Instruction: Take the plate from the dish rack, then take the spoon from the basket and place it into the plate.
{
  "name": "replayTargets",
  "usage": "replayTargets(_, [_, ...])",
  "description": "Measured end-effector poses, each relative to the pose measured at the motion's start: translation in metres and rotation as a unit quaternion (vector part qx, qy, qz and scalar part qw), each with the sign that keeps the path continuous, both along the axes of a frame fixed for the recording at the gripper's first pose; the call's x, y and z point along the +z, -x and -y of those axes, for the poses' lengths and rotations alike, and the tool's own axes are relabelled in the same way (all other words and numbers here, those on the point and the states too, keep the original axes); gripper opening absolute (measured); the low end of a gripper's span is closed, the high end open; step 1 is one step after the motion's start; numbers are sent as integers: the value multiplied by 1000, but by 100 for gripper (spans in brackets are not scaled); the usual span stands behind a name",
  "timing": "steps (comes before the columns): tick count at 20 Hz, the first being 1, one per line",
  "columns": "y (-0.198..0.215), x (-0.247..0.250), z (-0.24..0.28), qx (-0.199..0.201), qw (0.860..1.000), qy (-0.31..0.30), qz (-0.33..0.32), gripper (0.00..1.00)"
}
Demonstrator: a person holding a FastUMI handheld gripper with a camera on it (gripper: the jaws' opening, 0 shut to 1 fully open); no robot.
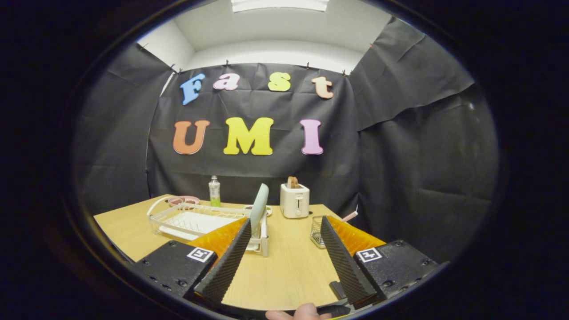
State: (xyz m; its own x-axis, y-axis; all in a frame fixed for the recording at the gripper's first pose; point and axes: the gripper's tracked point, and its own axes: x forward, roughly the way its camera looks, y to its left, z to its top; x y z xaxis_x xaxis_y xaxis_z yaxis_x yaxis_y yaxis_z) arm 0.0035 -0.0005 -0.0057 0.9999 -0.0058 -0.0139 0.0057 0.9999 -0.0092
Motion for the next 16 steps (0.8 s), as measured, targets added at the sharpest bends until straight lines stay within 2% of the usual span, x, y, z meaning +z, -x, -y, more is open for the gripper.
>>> replayTargets(5, [-7,0,0,5,1000,2,-5,100])
replayTargets(10, [-24,22,5,20,1000,12,-9,100])
replayTargets(16, [-81,49,-1,61,997,16,-51,100])
